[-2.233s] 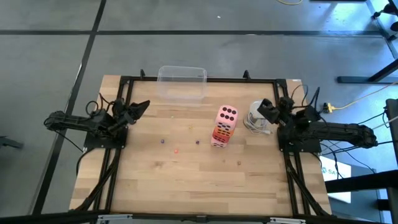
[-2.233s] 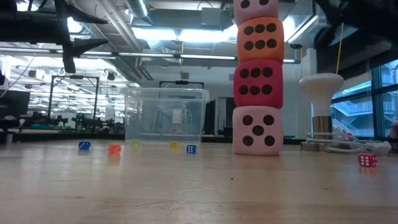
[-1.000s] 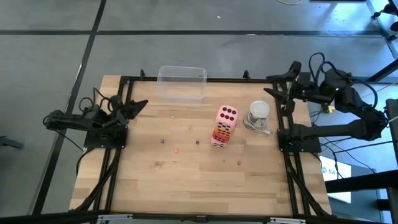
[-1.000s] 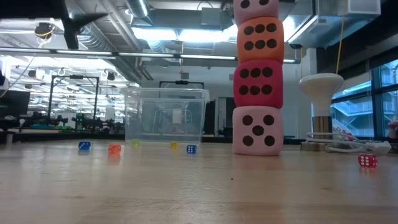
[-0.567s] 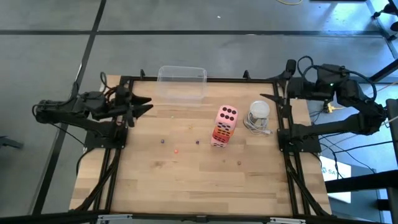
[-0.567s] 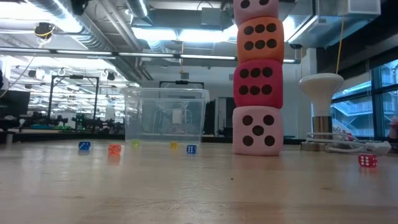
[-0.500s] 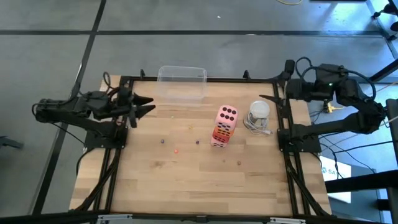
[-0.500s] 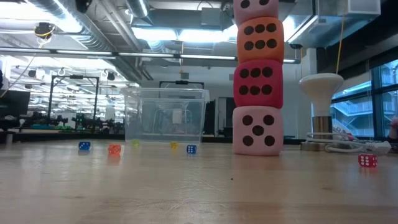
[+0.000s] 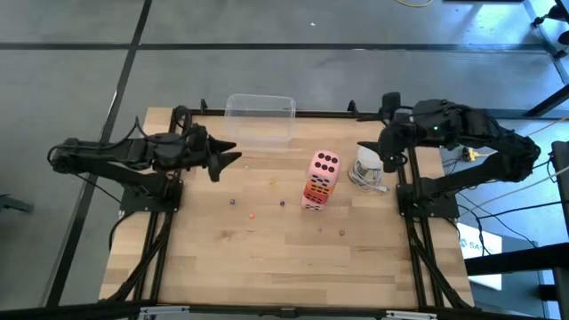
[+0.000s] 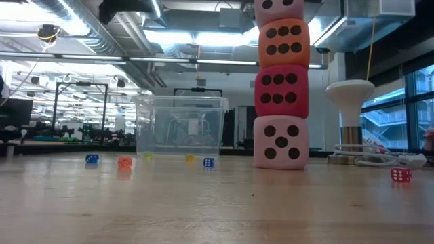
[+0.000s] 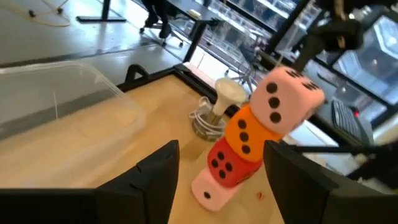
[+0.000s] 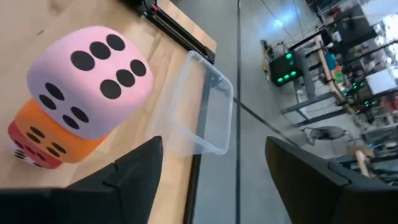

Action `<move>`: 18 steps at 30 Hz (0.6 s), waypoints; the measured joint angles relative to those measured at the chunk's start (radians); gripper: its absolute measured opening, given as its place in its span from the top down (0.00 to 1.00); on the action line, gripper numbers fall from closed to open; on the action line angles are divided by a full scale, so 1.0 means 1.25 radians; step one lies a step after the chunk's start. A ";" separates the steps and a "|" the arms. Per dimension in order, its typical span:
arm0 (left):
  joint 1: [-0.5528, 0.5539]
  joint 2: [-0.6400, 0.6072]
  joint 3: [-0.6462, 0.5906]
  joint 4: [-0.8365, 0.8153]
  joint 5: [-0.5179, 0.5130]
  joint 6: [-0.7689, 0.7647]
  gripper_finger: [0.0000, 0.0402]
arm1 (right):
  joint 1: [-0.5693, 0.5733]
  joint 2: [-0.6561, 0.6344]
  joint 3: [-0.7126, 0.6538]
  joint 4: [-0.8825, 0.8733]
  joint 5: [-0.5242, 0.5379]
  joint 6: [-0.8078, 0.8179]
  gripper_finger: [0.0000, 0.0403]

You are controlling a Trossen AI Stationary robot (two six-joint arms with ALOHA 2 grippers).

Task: Pick & Place Dice
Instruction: Put the top large pink dice into the transparent bin

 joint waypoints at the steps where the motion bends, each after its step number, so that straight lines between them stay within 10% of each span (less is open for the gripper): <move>1: 0.005 0.005 0.000 0.005 0.001 -0.012 0.43 | 0.008 0.003 0.000 0.000 0.001 -0.010 0.30; 18: 0.108 0.169 0.000 0.305 0.206 -0.220 0.44 | 0.176 0.076 0.000 -0.015 0.194 -0.133 0.29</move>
